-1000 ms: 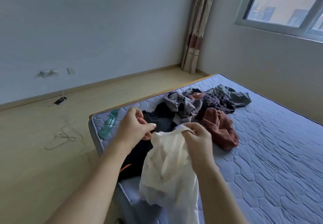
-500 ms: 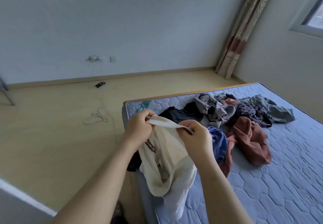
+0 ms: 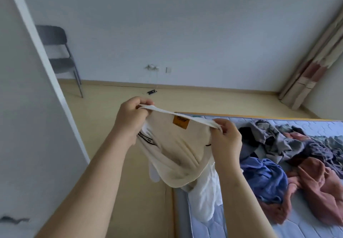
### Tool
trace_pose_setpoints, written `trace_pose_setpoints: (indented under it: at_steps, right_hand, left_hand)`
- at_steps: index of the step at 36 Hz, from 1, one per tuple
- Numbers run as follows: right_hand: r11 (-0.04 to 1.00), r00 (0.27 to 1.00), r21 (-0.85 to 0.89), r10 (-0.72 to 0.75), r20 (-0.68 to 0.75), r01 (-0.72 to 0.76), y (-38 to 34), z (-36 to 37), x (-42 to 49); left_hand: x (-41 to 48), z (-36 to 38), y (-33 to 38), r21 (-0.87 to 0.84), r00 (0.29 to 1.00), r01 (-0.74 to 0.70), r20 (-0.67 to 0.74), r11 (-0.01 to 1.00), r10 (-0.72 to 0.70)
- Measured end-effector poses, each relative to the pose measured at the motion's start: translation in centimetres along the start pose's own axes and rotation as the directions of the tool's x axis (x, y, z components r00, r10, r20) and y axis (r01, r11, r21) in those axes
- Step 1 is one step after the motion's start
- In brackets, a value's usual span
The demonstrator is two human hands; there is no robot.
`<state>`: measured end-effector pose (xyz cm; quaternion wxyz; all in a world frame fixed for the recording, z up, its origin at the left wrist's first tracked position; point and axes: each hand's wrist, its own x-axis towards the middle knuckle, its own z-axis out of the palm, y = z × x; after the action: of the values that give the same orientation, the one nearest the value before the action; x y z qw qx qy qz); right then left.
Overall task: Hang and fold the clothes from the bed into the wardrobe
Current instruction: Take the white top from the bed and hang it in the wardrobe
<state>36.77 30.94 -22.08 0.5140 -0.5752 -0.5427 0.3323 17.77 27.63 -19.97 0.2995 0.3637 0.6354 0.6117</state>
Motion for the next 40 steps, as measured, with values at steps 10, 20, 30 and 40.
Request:
trace_pose_setpoints:
  at_steps: [10,20,30,40]
  right_hand:
    - [0.989,0.926,0.149,-0.054,0.375,-0.003,-4.4,8.6,-5.7]
    - [0.976,0.812,0.215,-0.140,0.566,0.019,-8.6,15.5,-12.4]
    - [0.942,0.556,0.337,-0.280,0.782,0.001,-12.2,21.3,-18.3]
    - [0.864,0.330,0.504,-0.474,0.817,-0.008,-18.9,26.0,-20.9]
  left_hand:
    - [-2.0,-12.6,1.4,0.045,0.997,0.049,-0.066,0.998,-0.046]
    - [-5.9,-25.3,0.9,0.629,0.974,0.119,-0.223,0.769,0.032]
    - [-10.4,-34.6,-0.5,0.634,0.746,0.484,-0.659,0.603,0.094]
    - [-16.5,-41.2,3.4,0.595,0.624,0.718,-0.780,0.361,0.045]
